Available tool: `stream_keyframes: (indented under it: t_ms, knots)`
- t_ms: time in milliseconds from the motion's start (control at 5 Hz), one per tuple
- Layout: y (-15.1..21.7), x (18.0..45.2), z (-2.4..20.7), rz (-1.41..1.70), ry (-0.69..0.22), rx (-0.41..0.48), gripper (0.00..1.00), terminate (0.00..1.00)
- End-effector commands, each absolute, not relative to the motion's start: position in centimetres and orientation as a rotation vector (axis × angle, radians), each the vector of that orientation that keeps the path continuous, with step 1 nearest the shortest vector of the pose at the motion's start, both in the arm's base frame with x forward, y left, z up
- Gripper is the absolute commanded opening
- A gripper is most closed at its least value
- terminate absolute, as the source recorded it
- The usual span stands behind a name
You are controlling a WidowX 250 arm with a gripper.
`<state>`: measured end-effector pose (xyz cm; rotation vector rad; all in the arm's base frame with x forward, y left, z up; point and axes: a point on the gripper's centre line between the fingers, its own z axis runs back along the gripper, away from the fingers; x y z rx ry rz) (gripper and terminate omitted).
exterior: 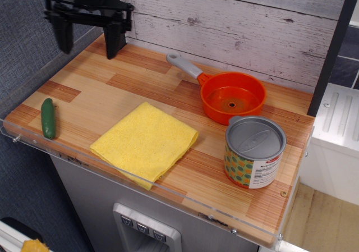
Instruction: Move the red cup from the front of the table to the back.
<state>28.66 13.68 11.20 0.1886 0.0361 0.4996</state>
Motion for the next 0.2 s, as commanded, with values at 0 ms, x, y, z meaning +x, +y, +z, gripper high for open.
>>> stream_keyframes:
  t_ms: [0]
  knots:
    - [13.8,28.78,13.21,0.51,-0.016,0.199,1.0,1.0]
